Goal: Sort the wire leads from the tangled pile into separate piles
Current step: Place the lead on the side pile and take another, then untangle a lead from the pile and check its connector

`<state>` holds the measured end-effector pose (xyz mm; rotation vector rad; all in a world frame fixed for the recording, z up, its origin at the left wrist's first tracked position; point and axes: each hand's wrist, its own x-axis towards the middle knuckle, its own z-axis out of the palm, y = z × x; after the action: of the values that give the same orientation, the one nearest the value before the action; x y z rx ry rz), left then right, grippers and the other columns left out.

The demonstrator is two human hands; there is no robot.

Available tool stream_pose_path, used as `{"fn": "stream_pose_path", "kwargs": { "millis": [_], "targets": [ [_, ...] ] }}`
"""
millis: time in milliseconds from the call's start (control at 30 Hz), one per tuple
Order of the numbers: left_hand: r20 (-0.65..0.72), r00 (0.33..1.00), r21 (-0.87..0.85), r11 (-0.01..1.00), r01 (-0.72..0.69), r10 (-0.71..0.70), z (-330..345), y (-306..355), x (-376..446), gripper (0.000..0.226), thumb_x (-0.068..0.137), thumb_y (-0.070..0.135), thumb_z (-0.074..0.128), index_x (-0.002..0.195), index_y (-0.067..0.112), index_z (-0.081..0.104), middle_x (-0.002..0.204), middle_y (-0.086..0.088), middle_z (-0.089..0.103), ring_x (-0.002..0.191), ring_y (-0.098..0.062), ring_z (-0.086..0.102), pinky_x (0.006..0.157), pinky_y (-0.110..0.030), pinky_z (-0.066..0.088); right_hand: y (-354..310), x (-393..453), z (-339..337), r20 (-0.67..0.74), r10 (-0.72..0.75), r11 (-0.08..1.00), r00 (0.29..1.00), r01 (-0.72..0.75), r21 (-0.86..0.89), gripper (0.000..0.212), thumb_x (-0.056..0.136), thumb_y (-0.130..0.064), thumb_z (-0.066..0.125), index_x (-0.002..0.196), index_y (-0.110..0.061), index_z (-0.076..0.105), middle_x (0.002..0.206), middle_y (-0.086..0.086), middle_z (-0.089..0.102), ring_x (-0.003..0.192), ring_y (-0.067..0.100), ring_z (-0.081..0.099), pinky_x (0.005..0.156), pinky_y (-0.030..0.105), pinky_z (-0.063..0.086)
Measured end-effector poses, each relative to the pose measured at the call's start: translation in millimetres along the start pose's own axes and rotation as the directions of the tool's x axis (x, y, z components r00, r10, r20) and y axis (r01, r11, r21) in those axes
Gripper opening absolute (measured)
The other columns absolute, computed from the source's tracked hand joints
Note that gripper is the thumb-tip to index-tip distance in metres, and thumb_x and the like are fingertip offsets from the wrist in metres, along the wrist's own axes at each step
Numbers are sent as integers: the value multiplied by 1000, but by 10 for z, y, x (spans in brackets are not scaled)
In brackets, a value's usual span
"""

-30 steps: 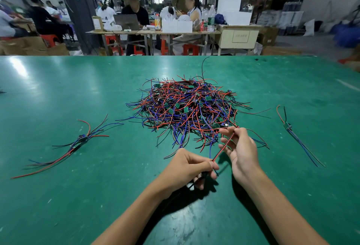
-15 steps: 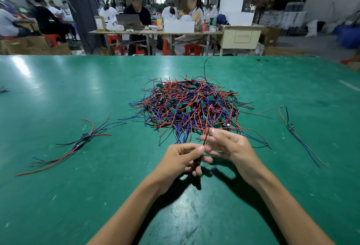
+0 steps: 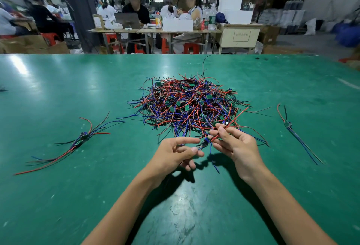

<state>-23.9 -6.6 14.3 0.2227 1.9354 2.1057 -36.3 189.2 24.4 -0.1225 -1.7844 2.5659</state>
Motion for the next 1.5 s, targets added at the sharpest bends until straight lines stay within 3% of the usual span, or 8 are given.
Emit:
{"fn": "stream_pose_path", "kwargs": {
  "millis": [233, 367, 567, 667, 1000, 1133, 1300, 1500],
  "targets": [
    [-78, 996, 57, 998, -40, 45, -4, 39, -23, 25, 93, 10, 69, 118, 10, 67, 94, -12, 78, 53, -15, 61, 52, -22, 51, -8, -13, -5, 0, 1, 1000, 1000, -1, -16, 17, 96, -17, 65, 110, -9, 71, 101, 6, 78, 78, 11, 73, 72, 22, 60],
    [-190, 946, 233, 948, -215, 261, 45, 39, -34, 14, 87, 9, 77, 99, 16, 75, 82, -6, 78, 54, -14, 62, 52, -23, 50, -15, -3, -4, -15, -10, 999, 1000, 10, 34, 16, 96, -12, 63, 110, -10, 71, 100, 4, 78, 82, 11, 73, 75, 19, 59],
    [-37, 675, 703, 500, -507, 737, 21, -59, -17, 19, 82, -1, 78, 89, 17, 78, 88, 11, 76, 77, -10, 70, 64, -30, 56, -46, 15, 13, 73, 35, 964, 997, -53, 262, 23, 99, -2, 53, 118, -7, 66, 106, 7, 76, 88, 10, 74, 78, 17, 59],
    [-31, 635, 707, 466, -532, 772, 1, -89, 4, 16, 85, 5, 77, 93, 18, 78, 89, 14, 75, 78, -6, 69, 68, -24, 55, -55, 13, 25, 64, 38, 958, 997, -54, 281, 22, 99, -3, 54, 116, -8, 67, 106, 7, 77, 87, 10, 74, 80, 18, 59],
    [-113, 686, 695, 551, -462, 719, 23, -94, 11, 19, 92, 23, 73, 108, 33, 70, 85, 17, 74, 64, 4, 60, 58, -5, 34, -71, -14, 38, -21, 28, 972, 999, -22, 232, 14, 93, -14, 66, 106, -12, 71, 99, 6, 78, 81, 9, 74, 70, 16, 58],
    [-111, 752, 660, 614, -432, 649, 20, -95, 5, 21, 92, 30, 72, 112, 35, 66, 83, 20, 74, 74, -5, 70, 65, -14, 44, -58, -6, 33, -51, 9, 976, 999, 2, 219, 12, 92, -15, 67, 103, -11, 70, 94, 6, 78, 75, 7, 73, 66, 15, 57],
    [-85, 786, 703, 596, -388, 612, 19, -108, 4, 23, 92, 37, 72, 113, 37, 64, 81, 28, 72, 54, -17, 55, 63, -28, 47, -77, 49, -29, -233, -178, 975, 956, 203, 87, 7, 95, -15, 66, 102, -14, 67, 87, 3, 79, 68, 10, 73, 58, 19, 58],
    [-156, 832, 589, 726, -355, 533, 47, -86, 11, 16, 90, 32, 73, 105, 36, 68, 75, 19, 74, 64, -12, 63, 59, -12, 37, -182, 88, -150, -267, -185, 978, 946, 203, 39, 5, 103, -19, 56, 101, -16, 53, 76, 5, 77, 62, 26, 75, 48, 26, 57]
  ]
}}
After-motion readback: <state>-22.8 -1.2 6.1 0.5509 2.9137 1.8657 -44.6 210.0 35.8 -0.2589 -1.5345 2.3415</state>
